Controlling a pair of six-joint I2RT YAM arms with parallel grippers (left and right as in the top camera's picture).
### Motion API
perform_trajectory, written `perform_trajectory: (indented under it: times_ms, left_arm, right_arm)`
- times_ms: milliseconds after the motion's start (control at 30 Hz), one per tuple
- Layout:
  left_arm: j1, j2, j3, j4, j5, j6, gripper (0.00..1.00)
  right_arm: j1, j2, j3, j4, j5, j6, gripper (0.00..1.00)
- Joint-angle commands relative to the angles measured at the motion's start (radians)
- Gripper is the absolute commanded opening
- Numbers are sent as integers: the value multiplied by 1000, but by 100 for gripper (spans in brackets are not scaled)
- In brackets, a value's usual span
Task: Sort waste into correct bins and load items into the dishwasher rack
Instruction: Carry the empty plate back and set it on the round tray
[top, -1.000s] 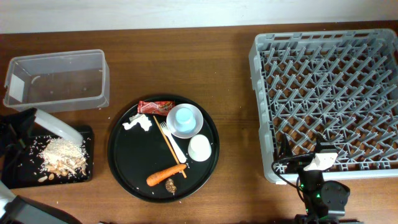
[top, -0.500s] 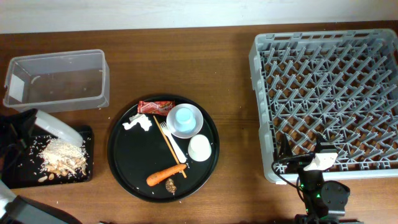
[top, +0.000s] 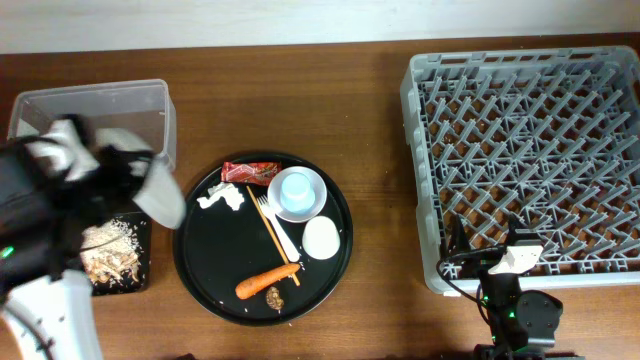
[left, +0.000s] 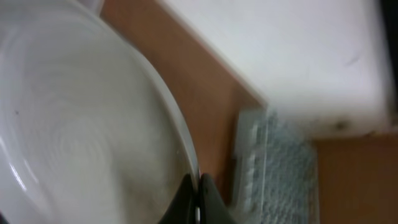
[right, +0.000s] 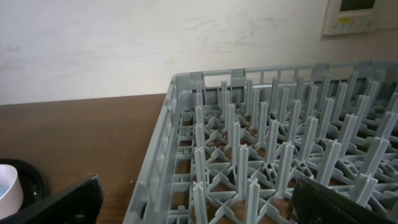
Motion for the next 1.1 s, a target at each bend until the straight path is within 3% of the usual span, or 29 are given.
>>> perform_trajectory:
  times_ms: [0, 133, 233, 333, 667, 733, 767, 800, 1067]
  left_arm:
    - [-217, 21, 8, -94, -251, 62, 1]
    - [-504, 56, 7, -221, -462, 51, 1]
    - [-656, 108, 0, -268, -629, -19, 1]
    - [-726, 193, -1, -260, -720, -60, 1]
    - [-739, 565, -1, -134, -721, -60, 1]
    - [-739, 588, -1, -106, -721, -60, 2]
    - [-739, 591, -1, -95, -721, -60, 13]
    - [-739, 591, -1, -87, -721, -60, 15]
    - [-739, 584, 23, -163, -721, -58, 17]
  right_arm:
    - [-8, -8, -7, -3, 8, 0, 99]
    - [-8, -8, -7, -3, 8, 0, 99]
    - [-8, -8, -7, -3, 8, 0, 99]
    - [-8, -8, -7, -3, 8, 0, 99]
    - [-8, -8, -7, -3, 8, 0, 99]
    - [-8, -8, -7, -3, 8, 0, 99]
    - [-8, -8, -7, -3, 8, 0, 99]
    - [-8, -8, -7, -3, 8, 0, 99]
    - [-8, -8, -7, -3, 8, 0, 99]
